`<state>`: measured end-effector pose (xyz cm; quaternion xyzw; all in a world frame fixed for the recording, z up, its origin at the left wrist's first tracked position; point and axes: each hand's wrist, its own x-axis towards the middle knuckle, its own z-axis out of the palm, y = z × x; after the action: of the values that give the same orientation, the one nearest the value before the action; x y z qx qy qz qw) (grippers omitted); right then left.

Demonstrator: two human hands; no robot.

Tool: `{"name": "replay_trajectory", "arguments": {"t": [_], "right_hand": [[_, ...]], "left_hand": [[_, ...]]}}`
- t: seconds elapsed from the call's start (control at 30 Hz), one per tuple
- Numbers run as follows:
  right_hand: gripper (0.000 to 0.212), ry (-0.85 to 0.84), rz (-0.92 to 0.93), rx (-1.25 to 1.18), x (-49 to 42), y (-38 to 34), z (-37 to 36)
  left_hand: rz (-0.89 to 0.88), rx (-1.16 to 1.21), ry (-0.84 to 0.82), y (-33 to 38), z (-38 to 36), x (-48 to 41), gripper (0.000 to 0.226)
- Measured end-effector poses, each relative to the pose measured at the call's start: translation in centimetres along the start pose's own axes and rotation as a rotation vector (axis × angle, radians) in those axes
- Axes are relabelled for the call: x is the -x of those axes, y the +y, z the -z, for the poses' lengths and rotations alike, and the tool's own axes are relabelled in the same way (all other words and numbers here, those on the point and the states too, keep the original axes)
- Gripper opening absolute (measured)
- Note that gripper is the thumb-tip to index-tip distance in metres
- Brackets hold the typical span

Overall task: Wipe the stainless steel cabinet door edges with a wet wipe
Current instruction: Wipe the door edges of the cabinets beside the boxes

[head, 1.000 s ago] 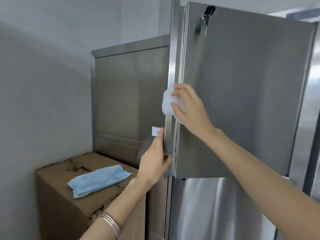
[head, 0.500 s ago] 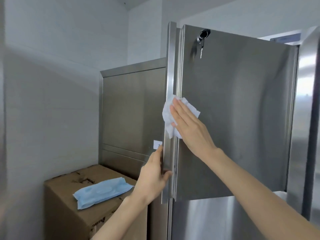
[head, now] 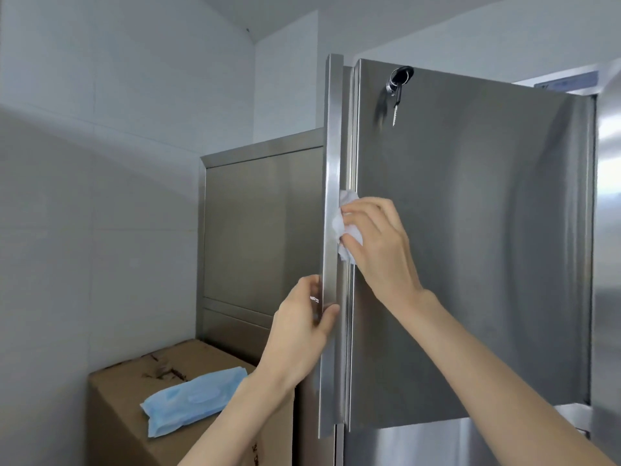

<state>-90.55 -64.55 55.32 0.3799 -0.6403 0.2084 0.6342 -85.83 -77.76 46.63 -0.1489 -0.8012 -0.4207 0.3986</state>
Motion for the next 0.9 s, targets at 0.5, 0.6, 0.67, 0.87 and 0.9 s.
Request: {"name": "replay_trajectory", "arguments": {"t": [0.5, 0.6, 0.67, 0.87, 0.9], "right_hand": [[0.014, 0.041, 0.095, -0.095, 0.0, 0.3, 1.4], [0.009, 0.021, 0.003, -0.092, -2.5, 0.3, 1.6], [0.015, 0.045, 0.024, -0.019, -4.6, 0.4, 1.4], [0.014, 0.09, 0.039, 0.143, -4.2, 0.0, 0.5], [0.016, 0.071, 0.032, 0.14, -3.1, -0.1, 0.5]], "left_hand": [[-0.185, -0.108, -0.057, 0.8, 0.4, -0.4, 0.092], [-0.182, -0.118, -0.069, 0.9, 0.5, -0.4, 0.091], [-0.182, -0.125, -0.072, 0.9, 0.6, -0.4, 0.091], [-0.169, -0.15, -0.105, 0.8, 1.0, -0.5, 0.092], [-0.17, -0.153, -0.105, 0.7, 1.0, -0.6, 0.092]]}}
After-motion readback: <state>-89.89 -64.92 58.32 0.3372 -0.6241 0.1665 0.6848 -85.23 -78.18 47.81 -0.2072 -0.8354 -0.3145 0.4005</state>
